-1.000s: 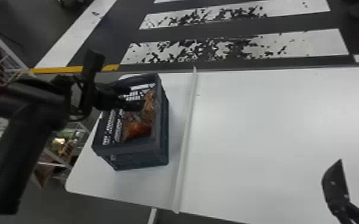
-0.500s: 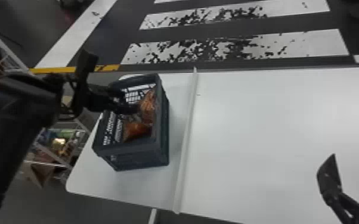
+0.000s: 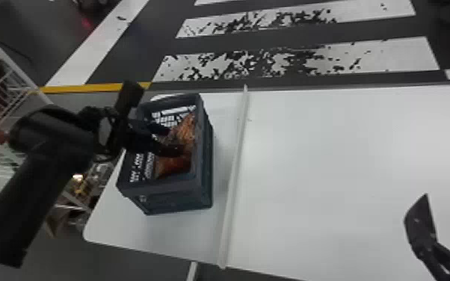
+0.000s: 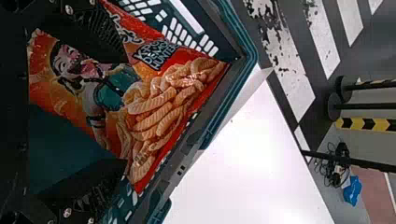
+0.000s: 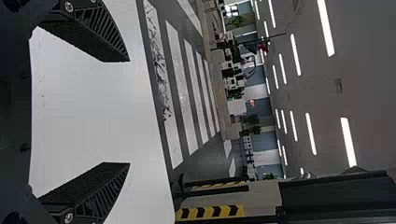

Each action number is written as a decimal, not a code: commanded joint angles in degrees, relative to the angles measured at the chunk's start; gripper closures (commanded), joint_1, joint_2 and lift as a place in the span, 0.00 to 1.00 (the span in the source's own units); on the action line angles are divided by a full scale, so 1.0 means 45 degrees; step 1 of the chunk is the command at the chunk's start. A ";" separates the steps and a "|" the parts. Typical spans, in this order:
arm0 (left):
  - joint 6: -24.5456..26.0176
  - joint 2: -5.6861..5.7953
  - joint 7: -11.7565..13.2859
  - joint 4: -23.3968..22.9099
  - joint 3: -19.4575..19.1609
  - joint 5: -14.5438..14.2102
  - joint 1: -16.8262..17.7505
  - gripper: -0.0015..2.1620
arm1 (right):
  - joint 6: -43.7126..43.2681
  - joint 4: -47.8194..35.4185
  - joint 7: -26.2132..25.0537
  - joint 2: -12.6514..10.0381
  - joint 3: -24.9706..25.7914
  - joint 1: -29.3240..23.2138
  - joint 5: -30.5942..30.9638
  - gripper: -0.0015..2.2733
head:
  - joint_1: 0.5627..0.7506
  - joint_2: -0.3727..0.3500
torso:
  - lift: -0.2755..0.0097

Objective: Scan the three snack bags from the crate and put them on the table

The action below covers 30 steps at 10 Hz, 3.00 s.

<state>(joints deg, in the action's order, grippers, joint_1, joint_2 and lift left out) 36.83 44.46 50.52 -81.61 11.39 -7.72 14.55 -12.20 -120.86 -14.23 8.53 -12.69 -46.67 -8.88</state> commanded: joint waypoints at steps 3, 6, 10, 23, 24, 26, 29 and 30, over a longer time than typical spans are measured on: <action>-0.2138 -0.0172 -0.0035 0.1495 0.0302 0.0173 0.0203 0.06 | -0.0032 -0.0018 -0.0001 -0.0020 0.0007 -0.0097 0.0078 0.04 | 0.70 0.90 | 0.64; -0.3818 -0.0485 -0.0075 0.3487 0.1415 0.0271 0.1258 0.06 | 0.0007 -0.0038 -0.0001 -0.0020 -0.0051 -0.0097 0.0137 0.04 | 0.70 0.91 | 0.64; -0.3622 -0.1012 -0.0328 0.4405 0.1825 -0.0335 0.1649 0.93 | 0.0359 -0.0057 -0.0020 0.0000 0.0066 -0.0194 0.0195 0.04 | 0.70 0.88 | 0.64; -0.3935 -0.1051 -0.2770 -0.0986 -0.2784 -0.0315 -0.3176 0.99 | 0.0828 -0.0077 0.0487 0.0078 0.0046 -0.0116 -0.0937 0.04 | 0.70 0.95 | 0.64; -0.4169 -0.1188 -0.2789 -0.1005 -0.2784 -0.0315 -0.3156 0.99 | 0.0828 -0.0077 0.0487 0.0078 0.0105 -0.0155 -0.0937 0.04 | 0.70 0.95 | 0.64; -0.4130 -0.1247 -0.2946 -0.1259 -0.2726 -0.0315 -0.3156 0.99 | 0.0828 -0.0077 0.0487 0.0078 0.0183 -0.0136 -0.0996 0.04 | 0.70 0.91 | 0.64; -0.4130 -0.1247 -0.3336 -0.1962 -0.3019 -0.0335 -0.3430 0.99 | 0.0945 -0.0116 0.0487 0.0098 0.0203 -0.0018 -0.1113 0.04 | 0.70 0.88 | 0.64; -0.4130 -0.1247 -0.3453 -0.2197 -0.3155 -0.0335 -0.3644 0.99 | 0.0945 -0.0116 0.0507 0.0117 0.0222 0.0001 -0.1152 0.04 | 0.70 0.88 | 0.64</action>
<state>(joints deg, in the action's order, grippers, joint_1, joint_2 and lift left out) 18.24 38.85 35.03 -90.78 -2.39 -9.25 -1.24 -7.96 -121.37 -12.02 9.02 -11.73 -46.72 -13.96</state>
